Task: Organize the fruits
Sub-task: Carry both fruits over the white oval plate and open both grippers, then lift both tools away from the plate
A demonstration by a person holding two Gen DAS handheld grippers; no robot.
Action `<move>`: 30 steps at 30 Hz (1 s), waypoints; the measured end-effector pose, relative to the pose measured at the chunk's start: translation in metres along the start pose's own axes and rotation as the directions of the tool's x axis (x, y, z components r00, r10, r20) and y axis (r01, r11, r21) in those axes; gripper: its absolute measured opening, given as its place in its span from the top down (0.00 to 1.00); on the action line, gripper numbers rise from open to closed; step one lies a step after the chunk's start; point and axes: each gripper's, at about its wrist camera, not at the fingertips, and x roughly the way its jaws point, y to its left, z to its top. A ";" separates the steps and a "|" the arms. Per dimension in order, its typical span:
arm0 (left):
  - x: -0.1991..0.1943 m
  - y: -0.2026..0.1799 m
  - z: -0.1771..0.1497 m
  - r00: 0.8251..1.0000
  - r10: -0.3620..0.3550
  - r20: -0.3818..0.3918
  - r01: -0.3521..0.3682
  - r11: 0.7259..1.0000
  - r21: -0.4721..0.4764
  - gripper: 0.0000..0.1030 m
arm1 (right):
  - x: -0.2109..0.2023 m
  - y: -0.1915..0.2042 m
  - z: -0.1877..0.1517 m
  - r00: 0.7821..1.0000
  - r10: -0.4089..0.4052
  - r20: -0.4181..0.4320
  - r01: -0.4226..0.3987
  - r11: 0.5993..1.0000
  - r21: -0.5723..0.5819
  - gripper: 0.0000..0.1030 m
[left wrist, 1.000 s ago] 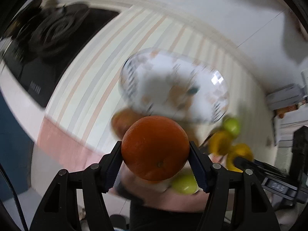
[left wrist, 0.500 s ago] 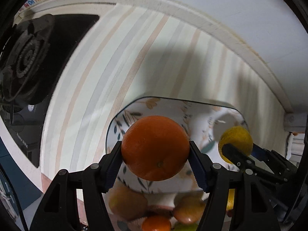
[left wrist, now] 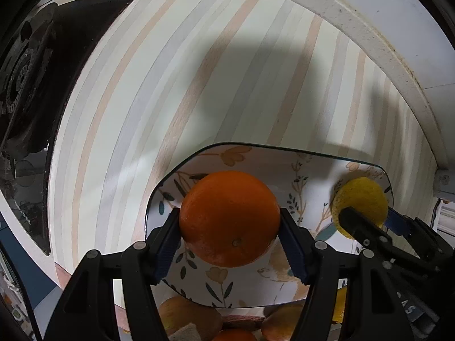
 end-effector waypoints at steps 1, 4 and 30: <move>0.002 -0.002 0.003 1.000 0.008 0.000 -0.008 1.000 0.000 0.38 | -0.003 -0.002 0.000 1.000 0.005 -0.002 -0.005 1.000 0.007 0.19; 0.001 -0.004 0.009 1.000 0.029 0.001 -0.029 1.000 -0.009 0.35 | -0.017 -0.009 -0.003 1.000 -0.001 0.010 0.001 1.000 0.006 0.15; -0.111 -0.021 -0.141 0.950 0.106 0.294 -0.093 0.994 -0.059 0.12 | -0.126 -0.006 -0.134 0.986 -0.064 0.157 0.086 0.987 -0.137 0.10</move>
